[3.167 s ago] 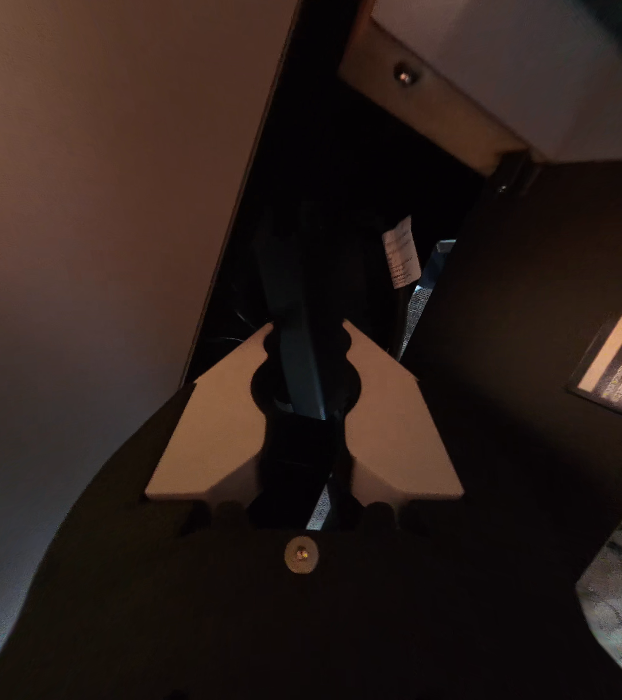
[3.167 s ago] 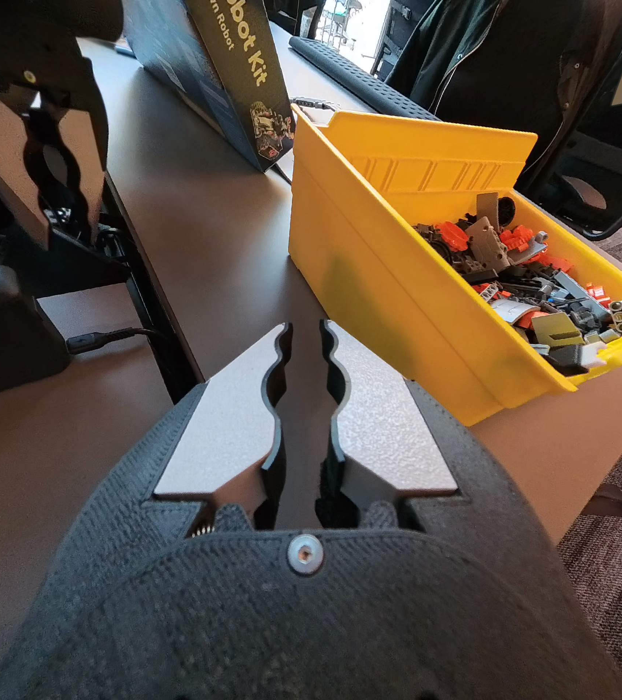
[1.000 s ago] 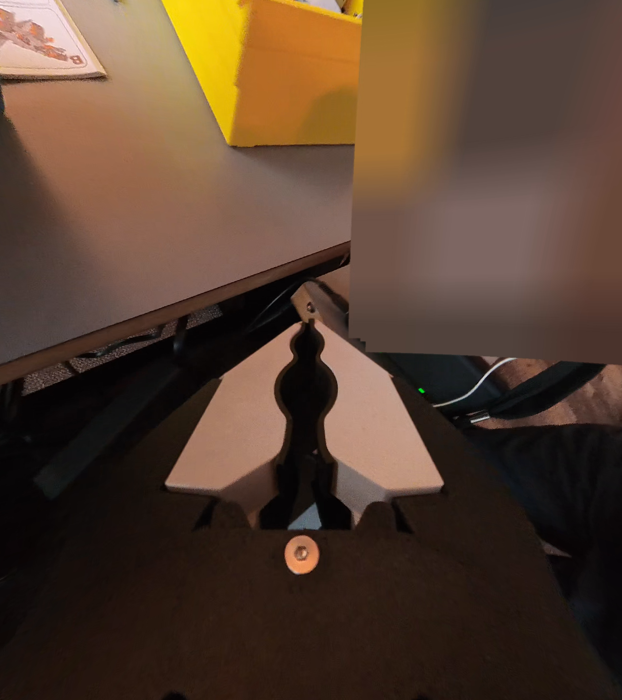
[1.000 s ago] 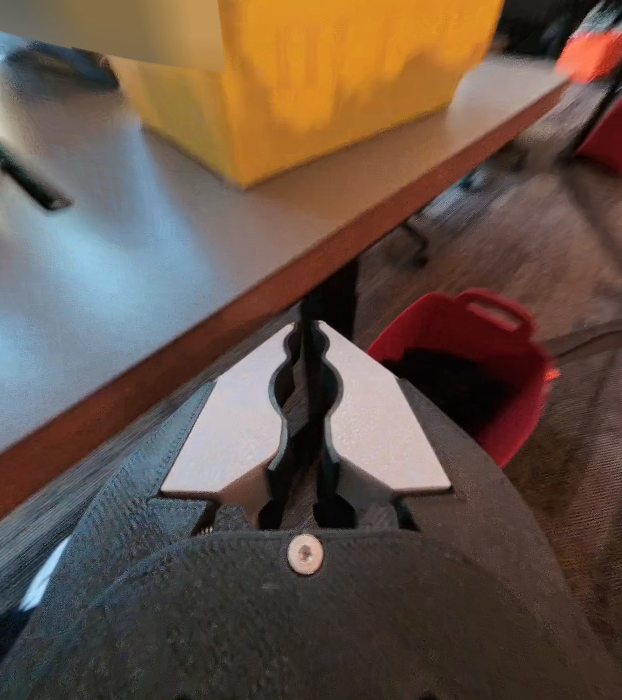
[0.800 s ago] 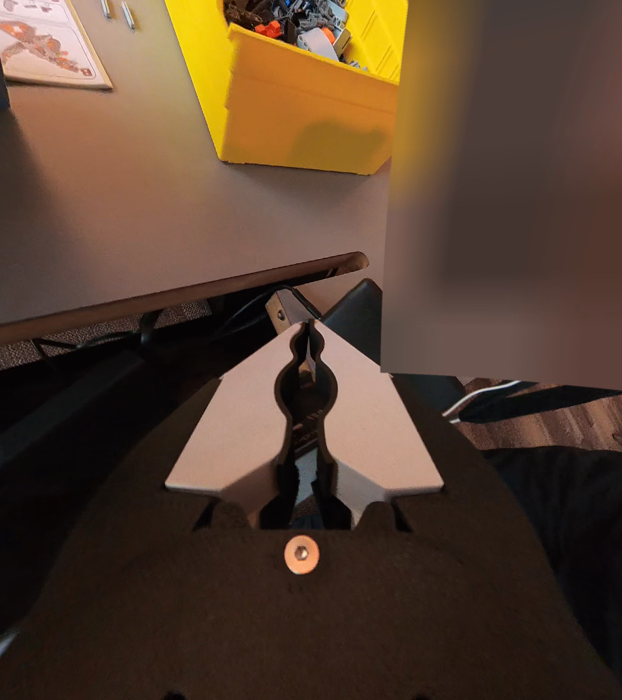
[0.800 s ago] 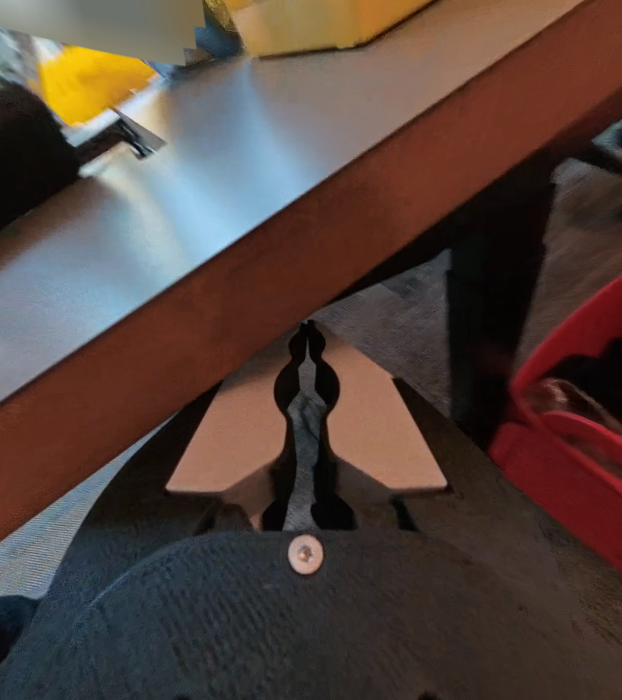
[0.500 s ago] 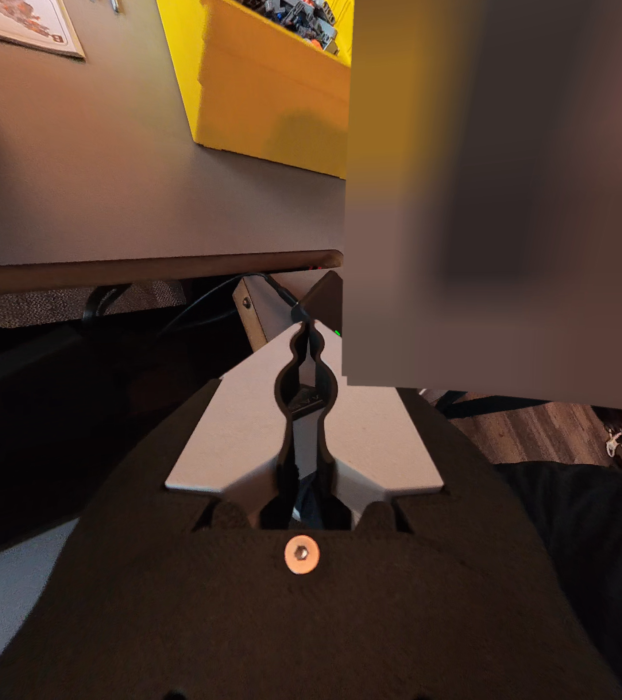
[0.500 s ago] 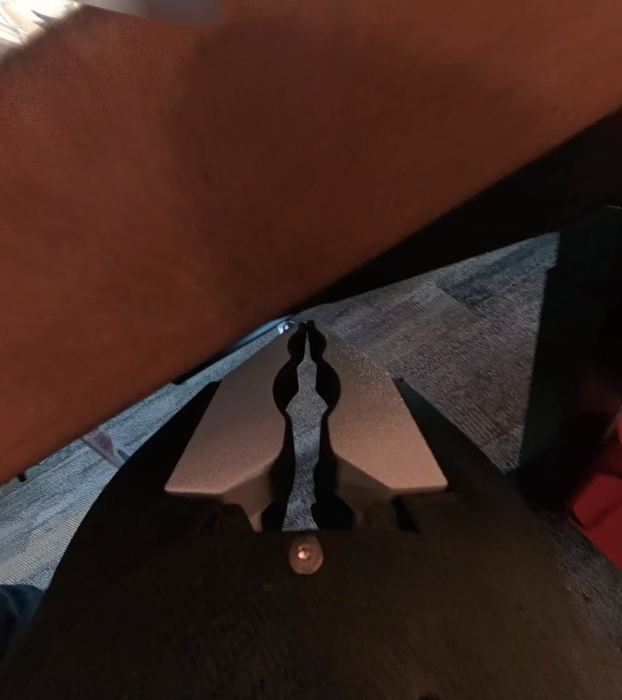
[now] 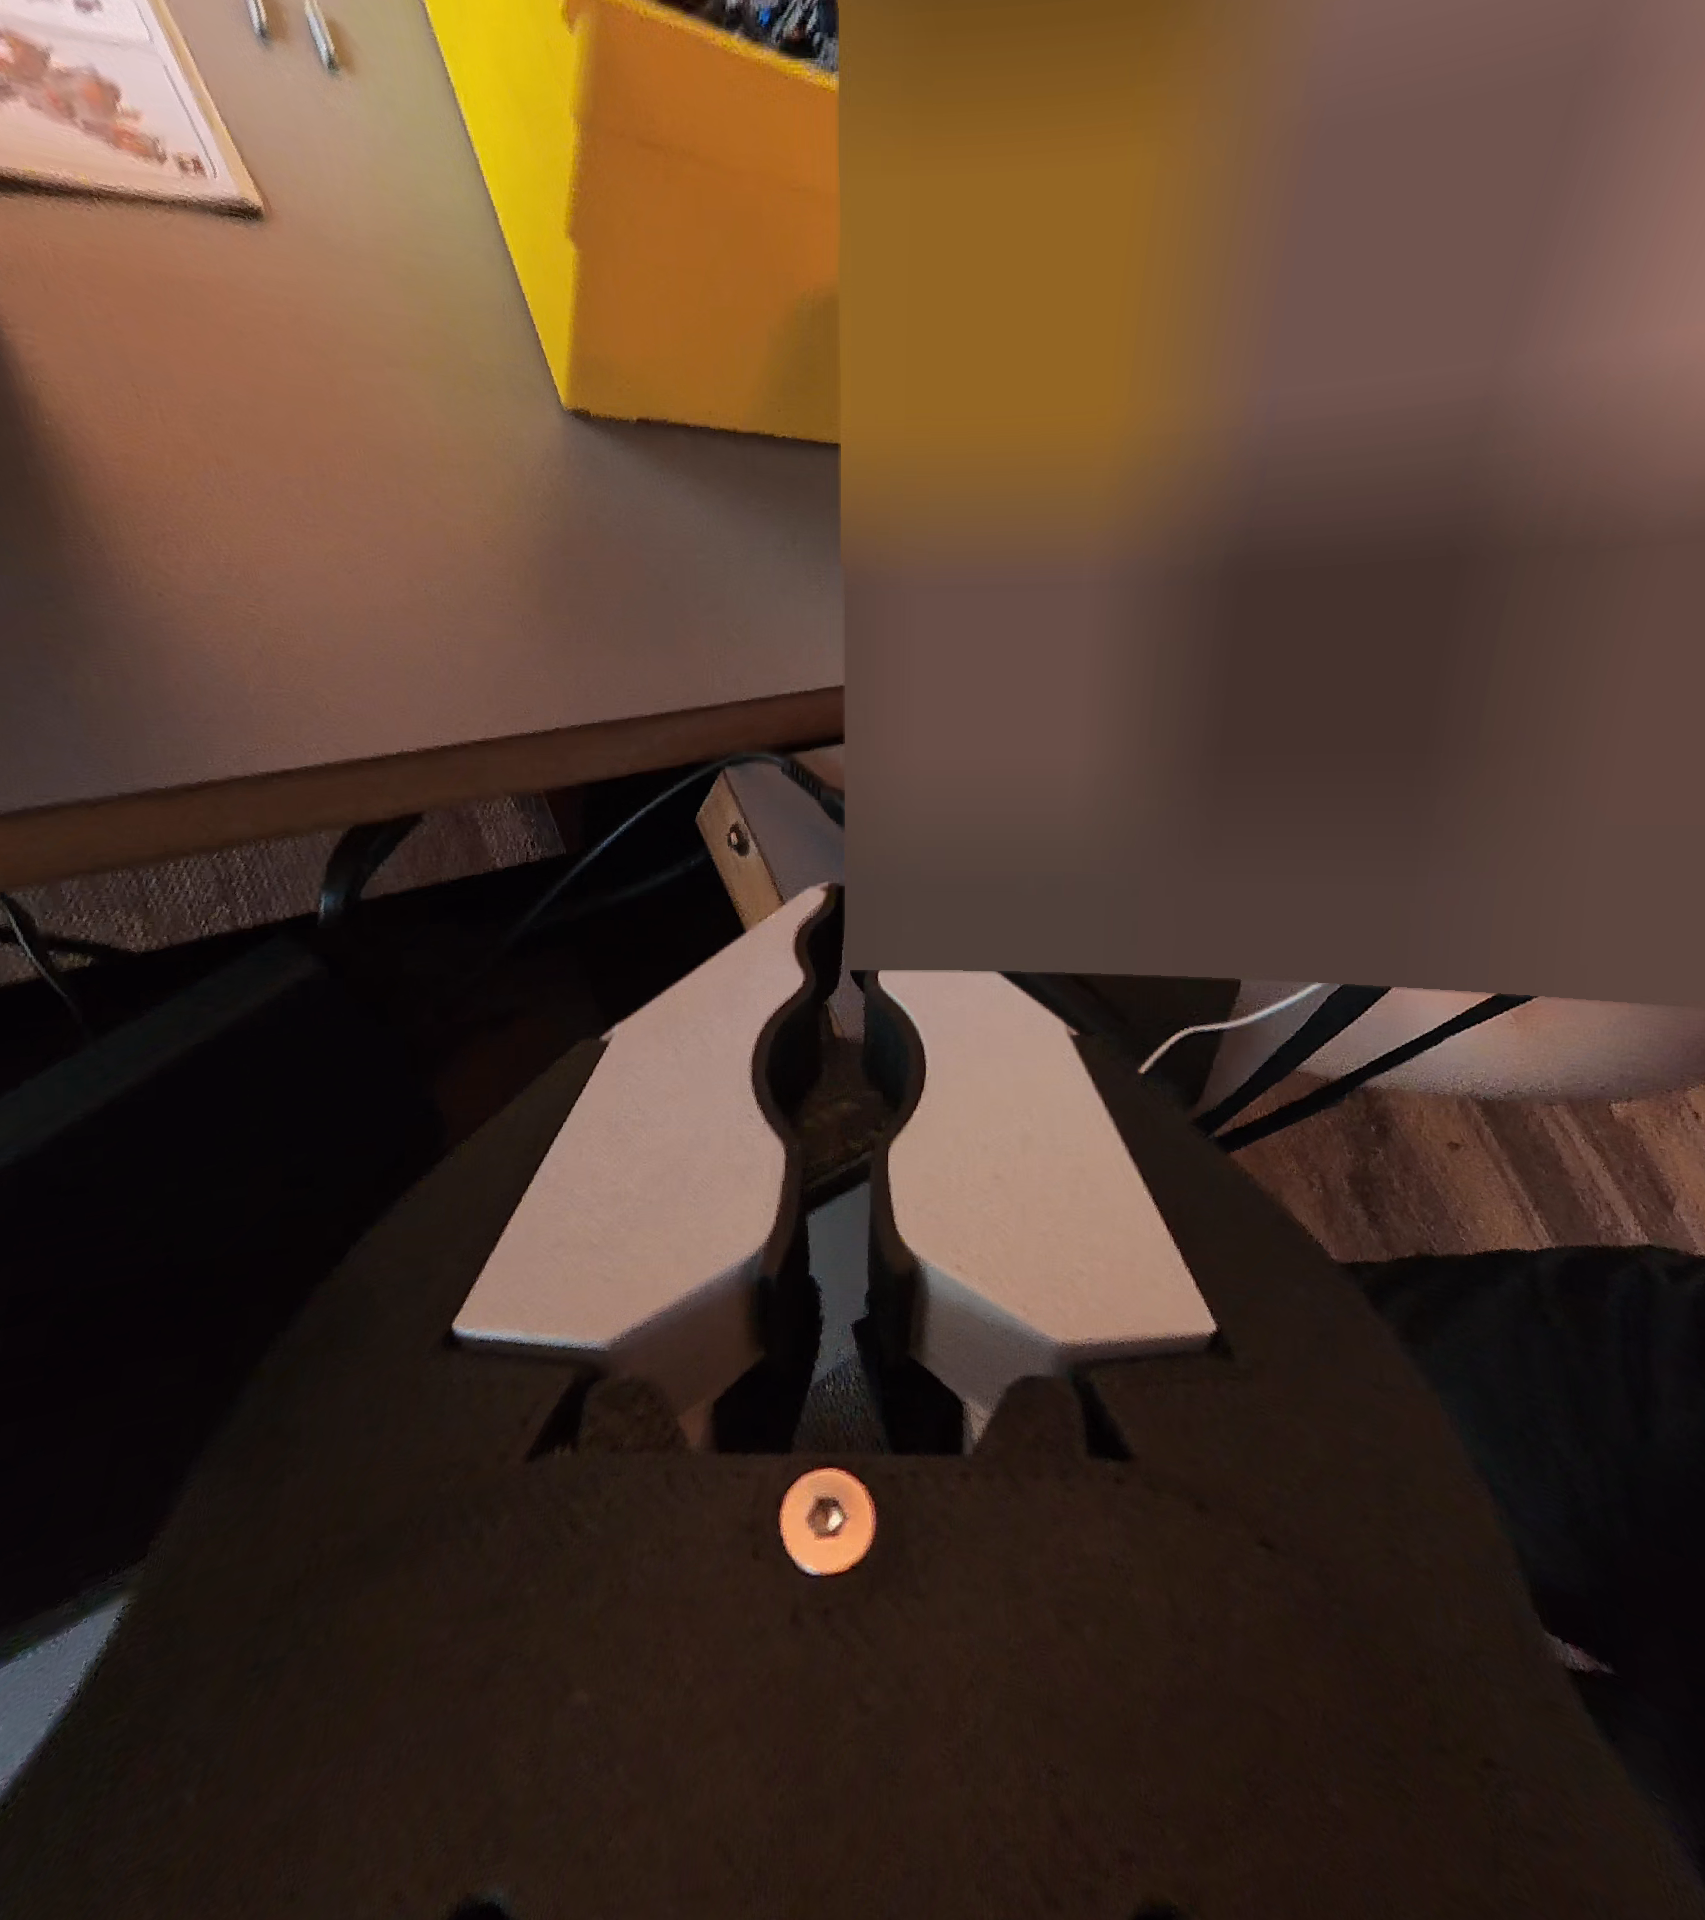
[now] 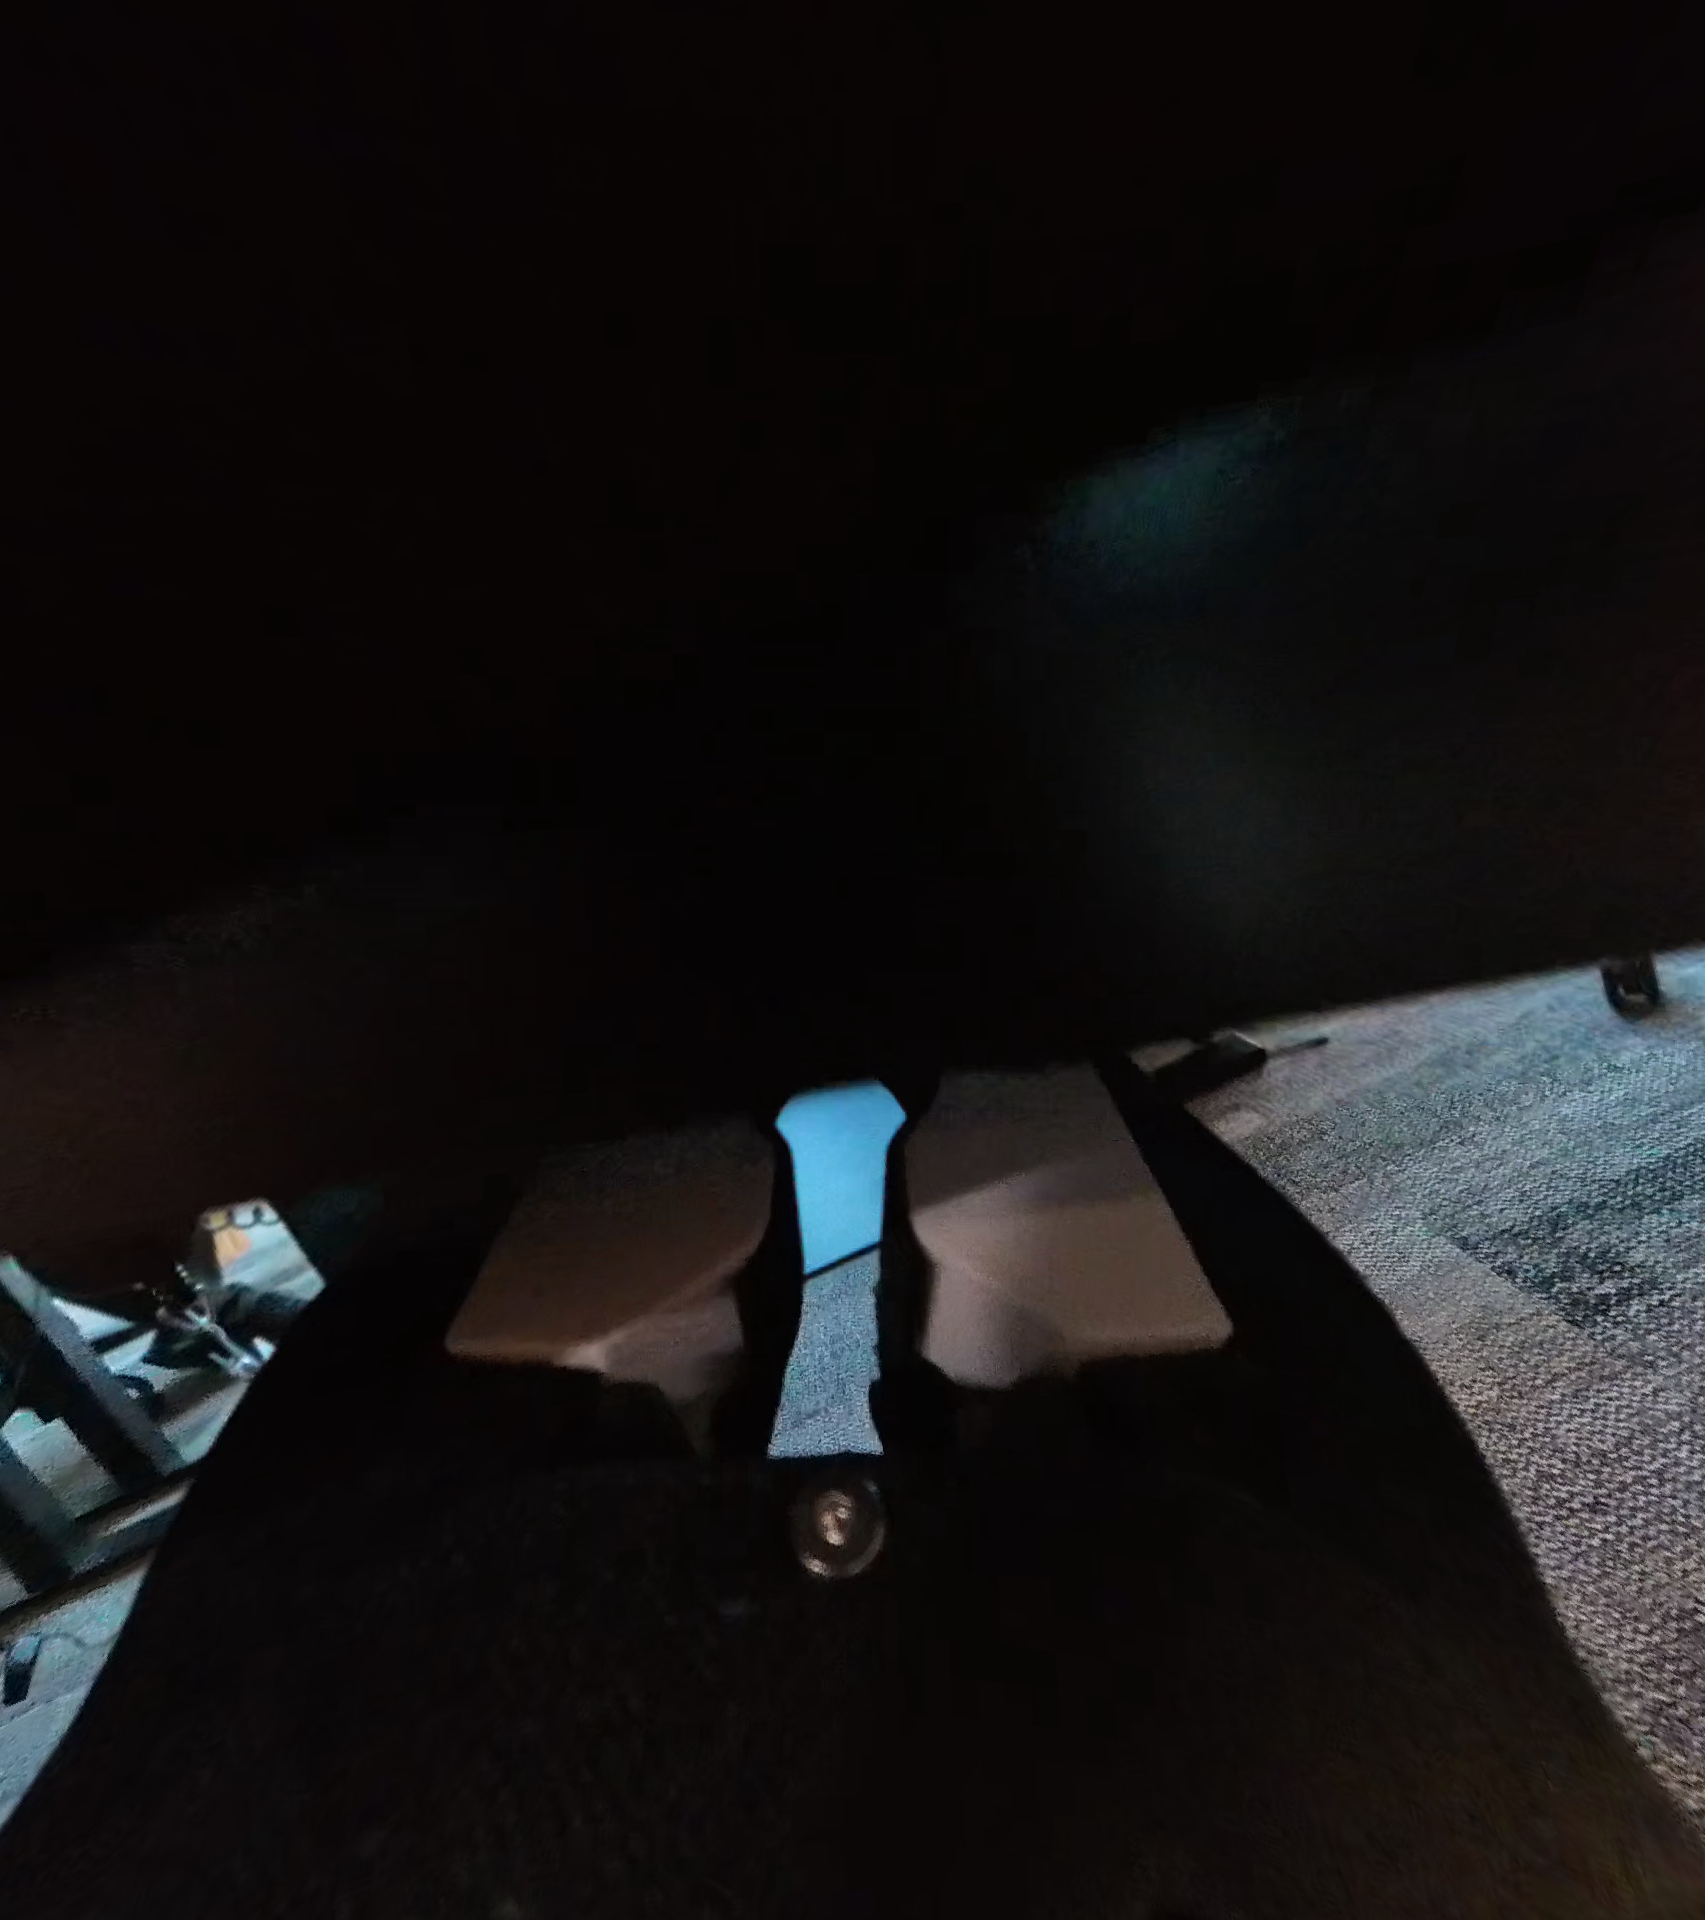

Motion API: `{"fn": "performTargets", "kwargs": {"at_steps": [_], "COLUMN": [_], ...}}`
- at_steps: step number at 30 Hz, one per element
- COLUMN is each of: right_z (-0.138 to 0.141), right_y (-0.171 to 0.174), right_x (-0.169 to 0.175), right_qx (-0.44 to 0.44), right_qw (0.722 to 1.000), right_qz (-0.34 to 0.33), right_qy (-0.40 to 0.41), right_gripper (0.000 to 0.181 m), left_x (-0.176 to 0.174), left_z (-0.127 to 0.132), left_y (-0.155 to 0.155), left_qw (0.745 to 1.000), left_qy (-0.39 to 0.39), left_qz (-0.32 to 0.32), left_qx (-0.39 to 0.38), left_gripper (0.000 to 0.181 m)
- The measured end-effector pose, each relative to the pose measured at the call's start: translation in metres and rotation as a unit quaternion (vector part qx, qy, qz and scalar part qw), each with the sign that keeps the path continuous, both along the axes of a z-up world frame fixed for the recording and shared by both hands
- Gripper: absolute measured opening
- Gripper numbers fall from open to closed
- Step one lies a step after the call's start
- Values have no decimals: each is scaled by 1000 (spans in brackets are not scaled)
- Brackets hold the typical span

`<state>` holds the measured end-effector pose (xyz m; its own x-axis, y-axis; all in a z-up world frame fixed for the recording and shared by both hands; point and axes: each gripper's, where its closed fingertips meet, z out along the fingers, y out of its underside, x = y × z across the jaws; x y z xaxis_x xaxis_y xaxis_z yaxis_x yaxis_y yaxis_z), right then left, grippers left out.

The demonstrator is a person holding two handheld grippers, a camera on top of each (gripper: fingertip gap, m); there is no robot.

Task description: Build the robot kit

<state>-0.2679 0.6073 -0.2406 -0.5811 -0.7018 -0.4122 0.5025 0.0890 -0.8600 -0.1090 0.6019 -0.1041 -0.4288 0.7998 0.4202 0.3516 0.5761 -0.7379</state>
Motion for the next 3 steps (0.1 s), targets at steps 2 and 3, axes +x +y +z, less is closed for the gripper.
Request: {"fn": "performTargets", "kwargs": {"at_steps": [2,3], "right_z": [-7,-11], "right_y": [1,1], "right_x": [9,15], "right_qx": [-7,-12], "right_qw": [1000,1000], "right_qz": [1,2], "right_qy": [-15,-12], "right_gripper": [5,5], "left_x": [-2,-3], "left_z": [4,4], "left_y": [-5,-6], "left_qw": [1000,1000], "left_qy": [8,11], "left_qz": [3,2], "left_qx": [-1,6], "left_gripper": [0,0]}}
